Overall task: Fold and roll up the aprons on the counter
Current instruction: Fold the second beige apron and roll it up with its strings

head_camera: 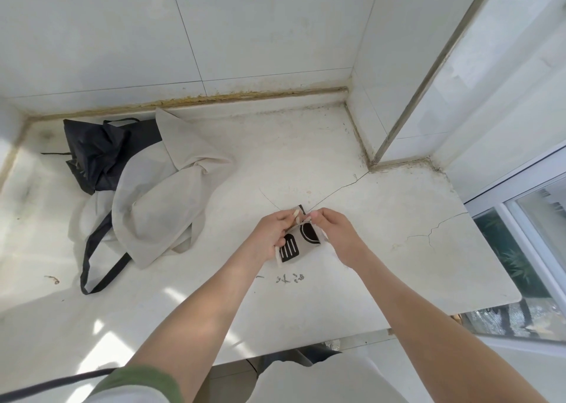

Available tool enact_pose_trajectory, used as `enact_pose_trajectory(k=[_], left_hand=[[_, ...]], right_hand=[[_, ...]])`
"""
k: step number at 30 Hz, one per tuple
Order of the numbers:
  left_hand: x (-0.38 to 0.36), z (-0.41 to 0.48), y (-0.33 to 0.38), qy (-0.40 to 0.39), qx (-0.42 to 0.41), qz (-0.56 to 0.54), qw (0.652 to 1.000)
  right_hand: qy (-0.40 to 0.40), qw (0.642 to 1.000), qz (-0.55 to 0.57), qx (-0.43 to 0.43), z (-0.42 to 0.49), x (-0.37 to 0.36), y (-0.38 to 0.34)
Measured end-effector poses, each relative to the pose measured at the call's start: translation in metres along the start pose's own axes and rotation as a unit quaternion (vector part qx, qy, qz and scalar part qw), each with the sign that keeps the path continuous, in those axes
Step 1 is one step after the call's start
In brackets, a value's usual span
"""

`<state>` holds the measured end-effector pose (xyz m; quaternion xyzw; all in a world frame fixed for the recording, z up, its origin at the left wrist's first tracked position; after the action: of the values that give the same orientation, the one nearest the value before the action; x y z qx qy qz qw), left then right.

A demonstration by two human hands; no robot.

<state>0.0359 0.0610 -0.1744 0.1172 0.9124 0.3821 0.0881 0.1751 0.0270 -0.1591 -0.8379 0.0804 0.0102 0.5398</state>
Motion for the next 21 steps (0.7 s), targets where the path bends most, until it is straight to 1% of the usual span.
enact_pose_trajectory(k=[2, 3, 6, 9, 11, 16, 21], left_hand=[[-0.001, -0.001, 0.002, 0.012, -0.017, 0.032, 0.999], [-0.001, 0.000, 0.002, 0.020, -0.024, 0.046, 0.998], [-0.002, 0.003, 0.000, 0.041, -0.035, 0.068, 0.996], [-0.003, 0.003, 0.000, 0.067, -0.027, 0.068, 0.995], [-0.005, 0.002, 0.003, 0.071, -0.020, 0.062, 0.995], [-0.006, 0.002, 0.004, 0.069, -0.002, 0.049, 0.996], [-0.005, -0.001, 0.002, 0.012, -0.023, 0.043, 0.999]], right_hand=[[-0.008, 0.998, 0.056, -0.001, 0.000, -0.002, 0.003], [-0.012, 0.998, 0.067, 0.003, 0.000, -0.002, 0.005], [-0.009, 0.998, 0.057, 0.005, 0.000, -0.006, 0.006], [0.031, 0.998, 0.051, -0.004, 0.001, -0.006, 0.009], [0.048, 0.997, 0.051, -0.014, 0.003, -0.005, 0.012], [0.065, 0.996, 0.059, -0.007, 0.002, -0.003, 0.019], [0.060, 0.997, 0.053, -0.010, 0.002, -0.004, 0.022]])
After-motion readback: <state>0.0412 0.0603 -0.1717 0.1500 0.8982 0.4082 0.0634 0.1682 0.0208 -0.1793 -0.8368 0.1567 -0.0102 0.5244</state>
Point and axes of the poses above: each hand's wrist, its own z-axis towards the middle knuckle, its own x-axis out of the back of the hand, y = z × x, the point moved 4 cm from there along z, towards the middle knuckle, and after that the axes turned 8 degrees about z, right-handed, at the moved point
